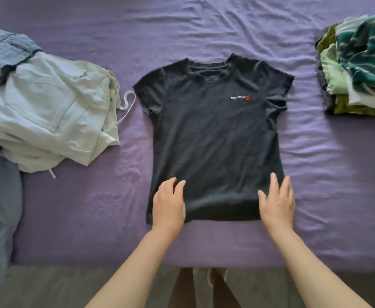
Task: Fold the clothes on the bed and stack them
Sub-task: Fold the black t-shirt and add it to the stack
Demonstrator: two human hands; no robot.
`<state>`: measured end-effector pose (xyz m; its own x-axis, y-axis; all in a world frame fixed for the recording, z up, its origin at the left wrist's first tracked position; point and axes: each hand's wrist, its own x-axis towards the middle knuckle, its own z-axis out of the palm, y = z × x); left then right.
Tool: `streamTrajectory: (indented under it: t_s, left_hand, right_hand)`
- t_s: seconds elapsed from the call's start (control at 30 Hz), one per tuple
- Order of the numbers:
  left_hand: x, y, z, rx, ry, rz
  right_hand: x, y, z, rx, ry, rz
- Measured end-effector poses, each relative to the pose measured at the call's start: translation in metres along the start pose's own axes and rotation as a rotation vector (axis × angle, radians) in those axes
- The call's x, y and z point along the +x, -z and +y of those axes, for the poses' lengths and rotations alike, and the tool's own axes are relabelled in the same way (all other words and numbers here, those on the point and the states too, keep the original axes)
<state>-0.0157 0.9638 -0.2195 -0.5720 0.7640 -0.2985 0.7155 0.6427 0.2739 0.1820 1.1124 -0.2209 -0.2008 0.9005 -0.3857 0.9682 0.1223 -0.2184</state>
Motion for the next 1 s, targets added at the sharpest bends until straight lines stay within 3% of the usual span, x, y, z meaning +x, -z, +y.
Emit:
streamTrajectory:
  t_s: [0.1,0.23,0.37,0.5,0.63,0.73,0.83,0.93,1.0]
  left_hand:
    - [0.011,-0.012,0.047,-0.059,-0.248,-0.041]
    - [0.006,-0.026,0.083,-0.098,-0.353,-0.120]
    - [-0.006,-0.034,0.094,-0.149,-0.367,-0.190]
    - [-0.013,-0.031,0.115,-0.297,-0.389,-0.213]
    - [-0.003,-0.022,0.132,-0.391,-0.167,-0.069]
    - [0.019,-0.007,0.120,-0.626,0.078,-0.070]
    - [0.039,0.013,0.100,-0.790,0.130,-0.136]
    - [0.051,0.025,0.085,-0.881,0.147,-0.140]
    - [0.054,0.024,0.079,-0.953,0.207,-0.164]
  right_hand:
    - [0.007,0.004,0.009,-0.028,-0.138,-0.048]
    - [0.014,0.013,0.015,-0.016,-0.173,-0.018]
    - [0.004,0.022,0.016,0.463,-0.104,0.012]
    - [-0.005,0.037,0.003,0.808,-0.195,0.044]
    - [0.005,0.056,-0.019,1.230,-0.217,-0.068]
    - [0.023,0.069,-0.030,1.350,-0.123,-0.266]
    - [0.039,0.076,-0.038,1.059,0.146,-0.403]
    - [0.052,0.073,-0.056,0.460,0.368,-0.150]
    - [0.061,0.071,-0.069,0.216,0.407,0.015]
